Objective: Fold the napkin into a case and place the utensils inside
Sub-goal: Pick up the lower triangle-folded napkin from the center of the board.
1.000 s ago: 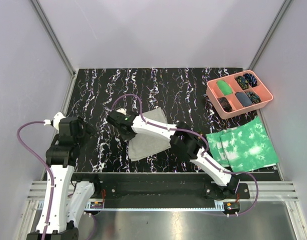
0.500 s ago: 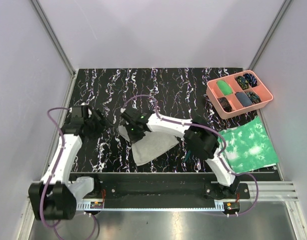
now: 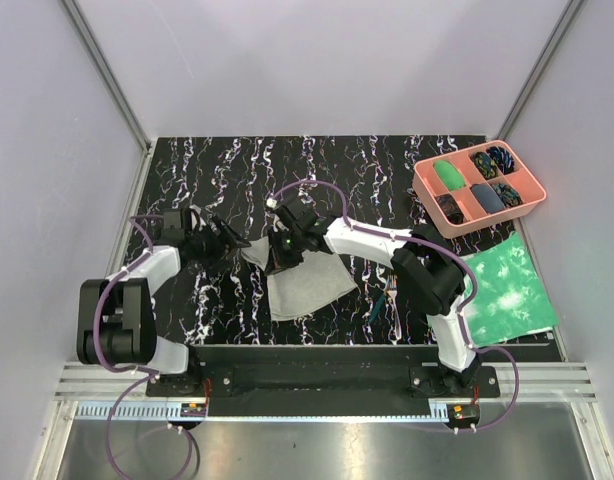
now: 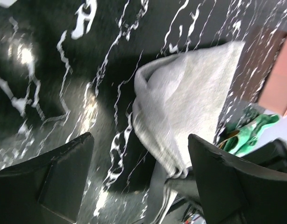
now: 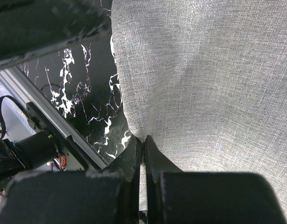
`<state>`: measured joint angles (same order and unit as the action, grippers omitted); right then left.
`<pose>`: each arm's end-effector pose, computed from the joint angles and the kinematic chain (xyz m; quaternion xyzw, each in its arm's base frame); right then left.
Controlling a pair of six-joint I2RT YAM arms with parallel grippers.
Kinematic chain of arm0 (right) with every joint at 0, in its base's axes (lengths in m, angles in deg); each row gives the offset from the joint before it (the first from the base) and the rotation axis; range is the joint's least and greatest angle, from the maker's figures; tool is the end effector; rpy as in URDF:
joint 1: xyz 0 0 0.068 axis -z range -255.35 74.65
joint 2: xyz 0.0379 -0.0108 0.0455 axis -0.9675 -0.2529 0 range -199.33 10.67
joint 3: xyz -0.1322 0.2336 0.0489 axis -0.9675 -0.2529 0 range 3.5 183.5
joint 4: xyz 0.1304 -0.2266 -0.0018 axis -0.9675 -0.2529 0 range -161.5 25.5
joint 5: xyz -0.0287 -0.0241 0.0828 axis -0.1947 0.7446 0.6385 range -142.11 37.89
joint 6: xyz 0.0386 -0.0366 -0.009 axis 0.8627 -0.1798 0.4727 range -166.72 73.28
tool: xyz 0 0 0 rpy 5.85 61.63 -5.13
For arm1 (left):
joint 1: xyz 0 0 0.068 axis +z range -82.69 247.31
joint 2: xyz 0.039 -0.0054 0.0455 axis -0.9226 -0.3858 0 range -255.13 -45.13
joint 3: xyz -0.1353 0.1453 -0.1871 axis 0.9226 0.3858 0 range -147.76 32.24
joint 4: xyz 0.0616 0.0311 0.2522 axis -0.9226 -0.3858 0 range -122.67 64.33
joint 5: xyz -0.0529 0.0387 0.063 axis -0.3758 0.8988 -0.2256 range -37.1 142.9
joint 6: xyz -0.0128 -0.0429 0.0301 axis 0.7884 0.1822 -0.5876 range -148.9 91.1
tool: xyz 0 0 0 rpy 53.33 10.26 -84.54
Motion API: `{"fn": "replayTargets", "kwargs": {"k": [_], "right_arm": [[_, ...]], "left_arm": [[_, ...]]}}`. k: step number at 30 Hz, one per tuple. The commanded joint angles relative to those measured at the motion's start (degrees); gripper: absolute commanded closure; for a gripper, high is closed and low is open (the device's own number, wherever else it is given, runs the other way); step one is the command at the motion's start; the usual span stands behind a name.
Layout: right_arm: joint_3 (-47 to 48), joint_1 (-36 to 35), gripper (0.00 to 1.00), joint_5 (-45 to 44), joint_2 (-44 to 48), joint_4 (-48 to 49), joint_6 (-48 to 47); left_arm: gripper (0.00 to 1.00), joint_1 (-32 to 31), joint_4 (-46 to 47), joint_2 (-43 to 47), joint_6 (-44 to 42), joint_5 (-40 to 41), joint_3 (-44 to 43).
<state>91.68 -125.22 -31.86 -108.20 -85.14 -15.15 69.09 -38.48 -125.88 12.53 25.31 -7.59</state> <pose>0.2844 0.3566 0.1874 -0.2051 0.9079 0.3383 0.1388 0.2648 -0.0081 0.1737 -0.2709 0.8854 -0.3157 0.2074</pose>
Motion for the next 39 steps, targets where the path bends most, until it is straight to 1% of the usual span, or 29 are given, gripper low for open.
{"fn": "replayTargets", "kwargs": {"k": [1, 4, 7, 12, 14, 17, 21, 22, 25, 26, 28, 29, 31, 32, 33, 35, 36, 38, 39], "right_arm": [[-0.8, 0.6, 1.0, 3.4, 3.6, 4.0, 0.8], [-0.9, 0.8, 1.0, 3.7, 3.6, 4.5, 0.9], [-0.9, 0.9, 1.0, 4.0, 2.9, 4.6, 0.7], [-1.0, 0.9, 1.0, 4.2, 2.1, 4.6, 0.7], [-1.0, 0.9, 1.0, 4.4, 1.9, 4.6, 0.6], [-0.9, 0.9, 1.0, 4.5, 1.9, 4.6, 0.6], [-1.3, 0.9, 1.0, 4.5, 1.5, 4.4, 0.5], [-1.3, 1.0, 1.0, 4.2, 1.4, 4.3, 0.2], [-1.0, 0.8, 1.0, 2.7, 0.8, 1.9, -1.1], [-0.6, 0.7, 1.0, 2.2, 0.3, 1.1, -1.7], [0.8, -0.2, 1.0, -1.0, -0.4, -2.3, -3.3], [1.4, -0.8, 0.99, -1.8, -1.1, -3.5, -3.7], [3.2, -2.0, 0.95, -3.5, -1.7, -6.2, -4.6], [3.7, -2.6, 0.91, -4.6, -2.2, -7.3, -4.9], [5.3, -3.0, 0.79, -5.9, -2.4, -10.0, -5.2], [7.0, -5.5, 0.68, -10.8, -2.8, -12.7, -6.2], [8.3, -6.5, 0.59, -12.3, -2.9, -15.1, -6.3], [9.2, -9.1, 0.5, -15.8, -3.0, -17.3, -5.7], [9.9, -9.8, 0.48, -16.6, -3.1, -19.2, -5.1]], "left_arm": [[0.17, -1.3, 9.3, -3.0, 4.0, -2.6, 0.0], [0.18, -1.4, 11.1, -4.7, 6.5, -1.8, 0.0], [0.23, -1.4, 11.9, -6.1, 8.1, -1.3, -0.2], [0.32, -1.5, 12.6, -8.3, 8.8, 0.0, -0.9], [0.36, -1.5, 14.2, -9.2, 9.6, -1.0, -0.7], [0.45, -1.5, 15.3, -10.4, 9.8, -1.4, -0.5], [0.54, -1.5, 17.3, -10.9, 10.8, -1.9, 0.1], [0.61, -1.4, 17.2, -11.0, 10.3, -1.9, 0.1], [0.74, -1.4, 15.8, -10.6, 9.0, -0.4, -0.6], [0.8, -1.5, 15.5, -10.2, 8.9, 0.3, -0.6], [0.85, -1.5, 14.9, -10.2, 8.1, 1.0, -0.9], [0.9, -1.5, 14.6, -10.7, 7.8, 1.1, -1.2], [0.93, -1.5, 14.6, -11.0, 7.6, 1.0, -1.0], [0.95, -1.4, 14.4, -11.1, 7.3, 0.8, -0.9], [0.97, -2.6, 14.1, -11.1, 7.1, 1.1, -0.9], [0.98, -2.7, 13.4, -11.0, 6.5, 1.7, -0.9], [0.98, -2.7, 13.3, -11.0, 6.5, 1.8, -0.8], [0.99, -2.7, 13.0, -11.1, 6.1, 2.0, -0.9], [1.0, -2.7, 13.0, -11.1, 6.0, 2.0, -0.9]]}}
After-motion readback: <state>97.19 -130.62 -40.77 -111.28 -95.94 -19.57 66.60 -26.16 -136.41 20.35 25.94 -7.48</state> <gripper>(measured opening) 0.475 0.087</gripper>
